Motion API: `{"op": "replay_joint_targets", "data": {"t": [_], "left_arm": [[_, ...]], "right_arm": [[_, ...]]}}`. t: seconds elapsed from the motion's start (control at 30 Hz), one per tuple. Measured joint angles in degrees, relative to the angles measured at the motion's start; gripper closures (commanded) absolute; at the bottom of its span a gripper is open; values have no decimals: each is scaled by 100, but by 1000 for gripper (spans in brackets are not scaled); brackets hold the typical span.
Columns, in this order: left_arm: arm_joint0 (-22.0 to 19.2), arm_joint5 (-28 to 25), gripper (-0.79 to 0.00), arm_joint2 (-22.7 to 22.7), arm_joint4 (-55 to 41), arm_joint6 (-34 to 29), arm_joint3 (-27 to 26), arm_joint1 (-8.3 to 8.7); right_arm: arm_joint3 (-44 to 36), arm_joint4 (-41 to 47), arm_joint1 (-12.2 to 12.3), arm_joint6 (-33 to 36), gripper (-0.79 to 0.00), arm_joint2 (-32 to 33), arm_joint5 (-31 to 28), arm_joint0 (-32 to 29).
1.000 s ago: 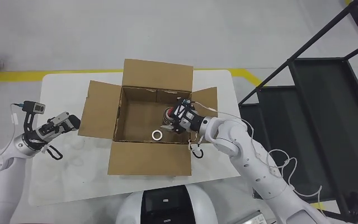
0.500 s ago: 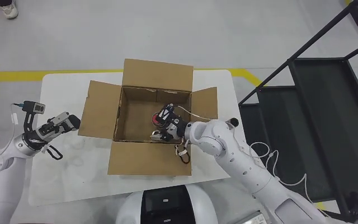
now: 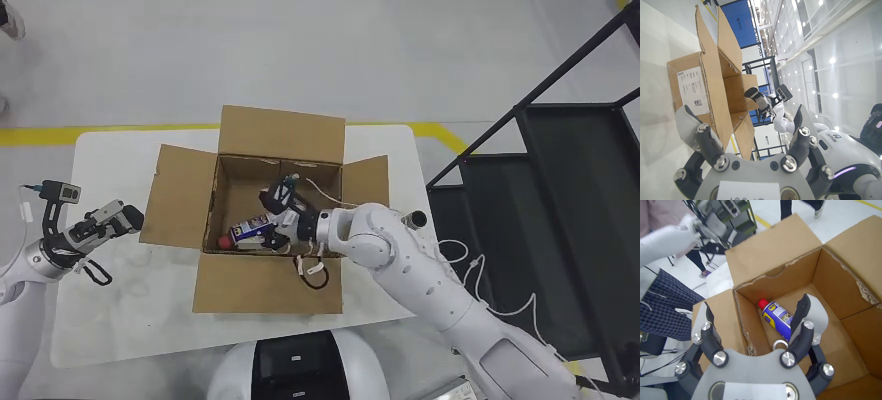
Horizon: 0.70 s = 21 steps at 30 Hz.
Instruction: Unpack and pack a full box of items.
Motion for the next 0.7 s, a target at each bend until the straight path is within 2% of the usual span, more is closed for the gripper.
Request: {"op": "replay_joint_targets", "data": {"t": [0.2,0.5,0.7], "left_arm": [[0,0,-785,0,0,0,0,0],[0,0,-785,0,0,0,0,0],[0,0,-785,0,0,0,0,0]], "right_arm": [[-747,629,283,28,-785,1102,-665,-746],[-2376,308,657,160,-785,3116,-814,-2445],[-2636,27,748,-491,-785,4287,-960,-3551]]}}
